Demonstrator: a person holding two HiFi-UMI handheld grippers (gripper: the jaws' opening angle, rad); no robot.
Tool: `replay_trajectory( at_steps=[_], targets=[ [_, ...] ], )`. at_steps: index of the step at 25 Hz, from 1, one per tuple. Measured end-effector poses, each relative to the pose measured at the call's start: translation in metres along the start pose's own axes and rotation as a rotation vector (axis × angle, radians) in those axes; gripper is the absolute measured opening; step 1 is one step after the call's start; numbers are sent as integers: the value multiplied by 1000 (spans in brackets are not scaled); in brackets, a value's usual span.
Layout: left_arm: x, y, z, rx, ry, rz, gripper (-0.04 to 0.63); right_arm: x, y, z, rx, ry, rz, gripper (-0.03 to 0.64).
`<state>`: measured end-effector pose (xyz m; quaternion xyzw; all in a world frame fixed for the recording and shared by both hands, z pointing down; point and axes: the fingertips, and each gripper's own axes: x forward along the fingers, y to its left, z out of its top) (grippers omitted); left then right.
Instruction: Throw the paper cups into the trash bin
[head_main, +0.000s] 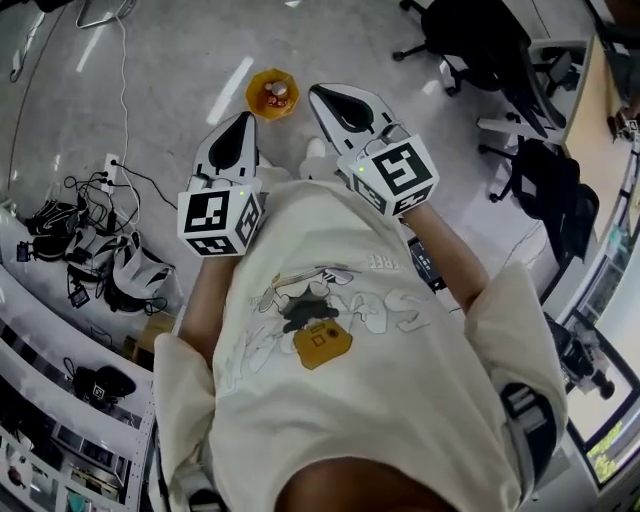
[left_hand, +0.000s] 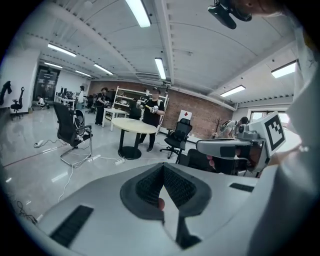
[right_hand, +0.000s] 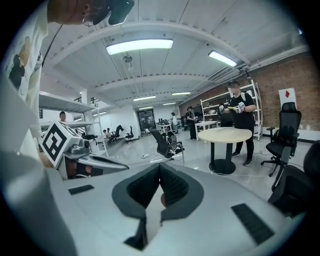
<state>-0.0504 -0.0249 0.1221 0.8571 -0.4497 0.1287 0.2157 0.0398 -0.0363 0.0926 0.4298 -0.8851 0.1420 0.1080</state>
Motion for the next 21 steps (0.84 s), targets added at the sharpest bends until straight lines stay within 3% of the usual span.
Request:
replay_trajectory(
  at_steps=[13, 21],
  targets=[
    [-9, -5, -4, 18, 5, 3, 5, -11, 17, -8, 48, 10, -7, 7],
    [-3, 2, 18, 9, -29, 22, 5, -2, 8, -2, 44, 16, 9, 7]
  ],
)
